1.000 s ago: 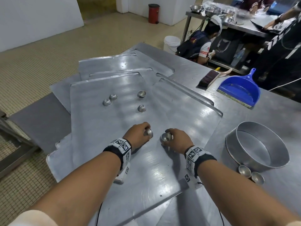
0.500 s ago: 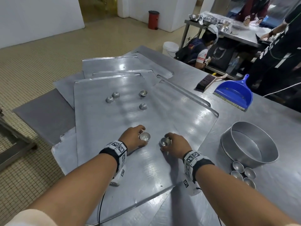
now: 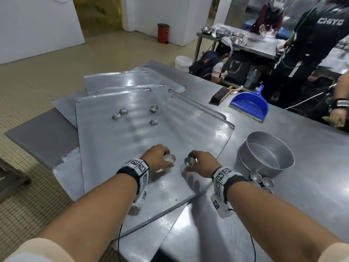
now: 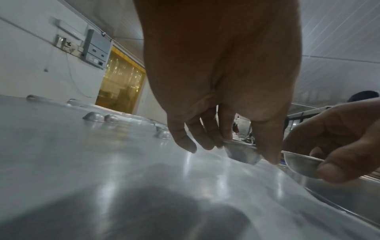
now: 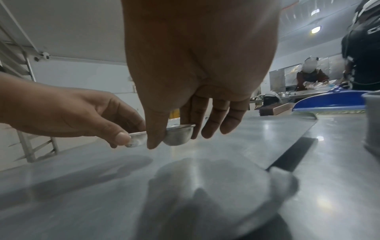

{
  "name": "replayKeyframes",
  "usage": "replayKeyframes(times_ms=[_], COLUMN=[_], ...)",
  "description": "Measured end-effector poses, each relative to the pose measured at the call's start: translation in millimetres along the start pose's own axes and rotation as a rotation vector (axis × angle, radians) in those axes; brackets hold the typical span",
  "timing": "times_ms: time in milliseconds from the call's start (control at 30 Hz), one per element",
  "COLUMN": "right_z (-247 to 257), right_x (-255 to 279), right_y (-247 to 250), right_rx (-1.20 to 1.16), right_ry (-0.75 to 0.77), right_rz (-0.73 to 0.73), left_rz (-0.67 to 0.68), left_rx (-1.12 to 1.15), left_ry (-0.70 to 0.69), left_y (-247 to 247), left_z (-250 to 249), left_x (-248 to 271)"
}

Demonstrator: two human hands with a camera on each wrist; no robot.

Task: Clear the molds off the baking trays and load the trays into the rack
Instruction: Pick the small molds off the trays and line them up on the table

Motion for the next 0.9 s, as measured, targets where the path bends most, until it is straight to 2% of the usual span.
replayKeyframes(times_ms=[200,333,533,733,900], right_z=[-55.3,-110.6,-185.2,-230.9,-245.3], right_x=[62.4,117.1,200.7,256.4,281.6], right_y=[30.8,45.8,43.6,22.3,-8.6], right_rx=[-0.110,-0.148,-0.245,-0.308,-0.346], right_ry=[-0.071,-0.144,-0.270,-0.319,-0.354], right_rz=[-0.076,-0.171,-0.241,-0.288,-0.264], left_rz=[0.043,0.103,0.197,0.248,0.242], left_rx=[-0.058,-0.057,-0.041,-0.022,0.004], left_ry=[-0.154,-0.290,-0.385,-0.418,-0.420], left_y=[-26.1,-66.0,-140.6,-197.7,-220.9], left_z=[-93.1,-163.2,-242.3,-275.0,-274.3], left_x=[1.2,9.4,39.4,71.2,94.1])
Point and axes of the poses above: each hand's wrist, its own x-axis away from the middle knuckle, its own y-axis out of the back of the hand, z = x × y, the point moved 10 cm from there along -x, towards the middle knuckle, and after that the axes turned 3 degrees about -y, right-handed, at the moved point
